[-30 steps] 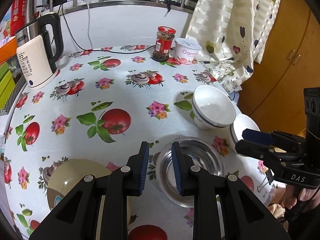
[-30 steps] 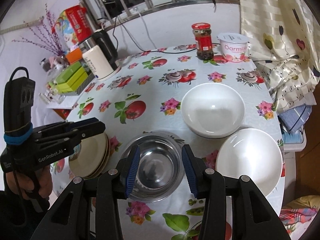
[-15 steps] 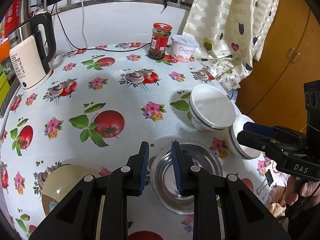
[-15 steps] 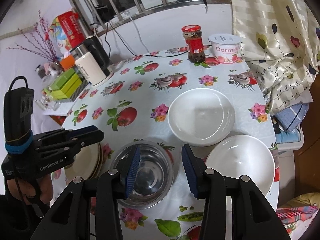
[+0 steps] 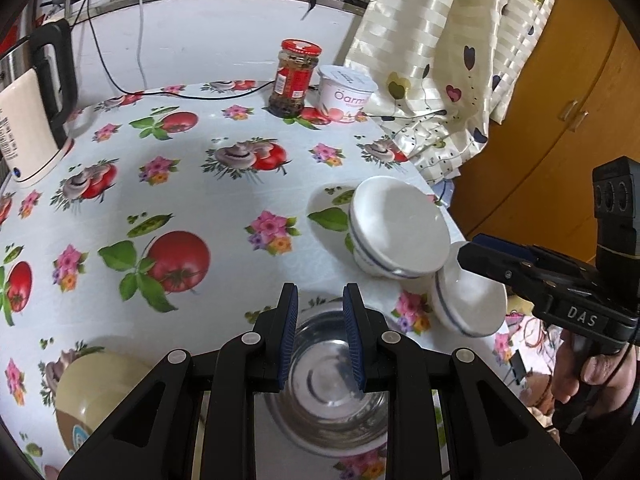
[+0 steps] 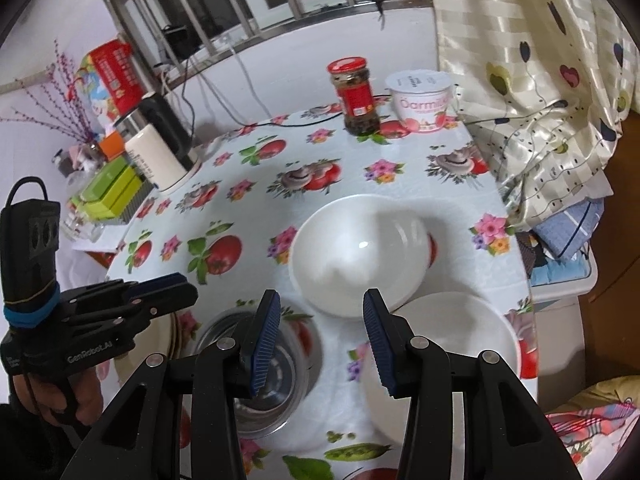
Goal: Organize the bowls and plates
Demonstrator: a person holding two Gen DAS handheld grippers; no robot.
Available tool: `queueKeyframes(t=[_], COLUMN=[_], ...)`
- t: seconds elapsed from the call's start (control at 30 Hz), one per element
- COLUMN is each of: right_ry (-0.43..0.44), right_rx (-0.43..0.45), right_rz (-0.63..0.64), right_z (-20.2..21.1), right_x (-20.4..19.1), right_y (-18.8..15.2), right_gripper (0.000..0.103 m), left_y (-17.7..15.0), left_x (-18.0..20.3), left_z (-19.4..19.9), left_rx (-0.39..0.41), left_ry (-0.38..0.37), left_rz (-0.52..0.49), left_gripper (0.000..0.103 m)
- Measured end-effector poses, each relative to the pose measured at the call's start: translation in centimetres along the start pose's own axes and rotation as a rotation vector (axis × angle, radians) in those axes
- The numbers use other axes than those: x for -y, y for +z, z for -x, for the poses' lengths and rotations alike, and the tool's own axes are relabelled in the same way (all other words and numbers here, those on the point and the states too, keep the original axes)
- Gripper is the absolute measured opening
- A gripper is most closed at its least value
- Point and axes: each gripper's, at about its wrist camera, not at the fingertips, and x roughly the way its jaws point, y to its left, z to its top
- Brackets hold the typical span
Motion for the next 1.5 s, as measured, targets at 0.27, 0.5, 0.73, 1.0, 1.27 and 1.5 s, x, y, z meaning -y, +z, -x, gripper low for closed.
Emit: queueKeyframes(t=[0.27, 0.5, 0.73, 1.0, 1.27, 1.5], right_ry=[-0.058, -0.063, -0.073, -0.074, -0.070, -0.066], right_rx=[0.010, 0.002, -0.018, -0.047, -0.068, -0.073], right_rz=[-0.033, -0.042, -0.054, -0.071, -0.079, -0.086], right_z=[-0.4, -1.3, -2.6, -4.1, -5.0, -5.5], right_x=[2.5, 3.8, 4.9, 6.1, 6.7, 6.8], right_y=[0.9, 1.3, 1.6, 1.9, 2.0, 2.1], right_gripper=[0.043, 0.043, 0.034, 0.025, 0.017, 0.013], left_y=[1.0, 1.6, 2.2, 3.1, 3.4, 3.5], left_x=[1.1, 1.8, 2.2, 2.8, 3.0, 2.9], left_z=[-1.7, -3.0, -4.3, -5.5, -7.1, -7.8], left_rx=[-0.019, -0.037, -0.056, -0.053, -0.085, -0.098], left_ry=[-0.032, -0.040, -0.046, -0.062, -0.081, -0.088], left_rz=[-0.010, -0.020, -0.020, -0.008, 0.011, 0.019], left_gripper=[0.024, 0.024, 0.024, 0.024, 0.024, 0.019])
